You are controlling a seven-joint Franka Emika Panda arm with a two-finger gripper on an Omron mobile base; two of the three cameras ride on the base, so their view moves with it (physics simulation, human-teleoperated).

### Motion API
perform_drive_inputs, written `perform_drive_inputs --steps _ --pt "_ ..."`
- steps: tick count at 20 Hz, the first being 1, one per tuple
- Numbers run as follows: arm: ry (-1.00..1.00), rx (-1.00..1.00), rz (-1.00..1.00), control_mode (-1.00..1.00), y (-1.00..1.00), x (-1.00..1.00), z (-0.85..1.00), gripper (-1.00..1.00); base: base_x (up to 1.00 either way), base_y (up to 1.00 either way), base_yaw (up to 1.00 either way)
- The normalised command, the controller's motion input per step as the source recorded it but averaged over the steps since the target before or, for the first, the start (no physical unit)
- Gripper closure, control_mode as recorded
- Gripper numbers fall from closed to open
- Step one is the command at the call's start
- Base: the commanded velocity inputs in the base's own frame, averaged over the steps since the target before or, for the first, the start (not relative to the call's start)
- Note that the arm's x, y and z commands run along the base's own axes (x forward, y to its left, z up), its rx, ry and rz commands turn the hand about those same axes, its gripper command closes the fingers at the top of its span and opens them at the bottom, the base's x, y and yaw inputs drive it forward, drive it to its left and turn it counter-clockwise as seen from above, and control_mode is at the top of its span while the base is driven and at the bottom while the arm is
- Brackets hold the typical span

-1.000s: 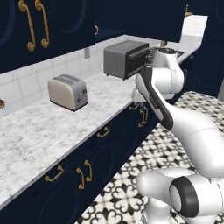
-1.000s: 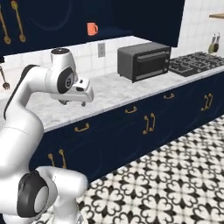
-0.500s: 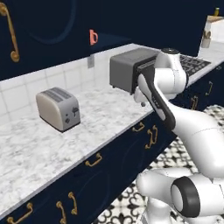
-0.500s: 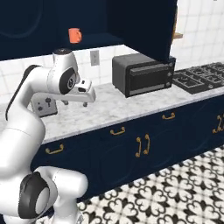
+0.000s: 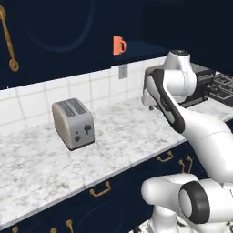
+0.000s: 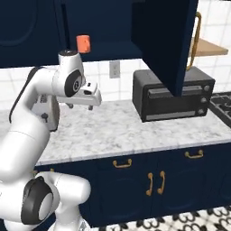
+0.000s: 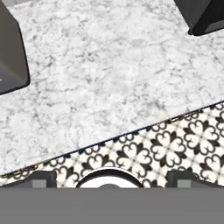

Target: Gather all objects into one cabinet and sort the glasses and bowls to opposite sides.

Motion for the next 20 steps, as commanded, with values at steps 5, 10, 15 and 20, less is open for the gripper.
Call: perform_drive_inputs --steps 5,10,15,20 --pt "0.0 0.0 0.0 1.0 0.0 0.0 0.0 -1.0 0.22 -0.44 0.35" --pt "0.0 0.0 0.0 1.0 0.0 0.0 0.0 -1.0 0.25 -0.48 0.32" --pt "0.0 0.0 0.0 1.0 0.0 0.0 0.0 -1.0 0.51 -0.28 0.35" --pt "0.0 0.0 0.0 1.0 0.0 0.0 0.0 -1.0 0.42 -0.46 0.27"
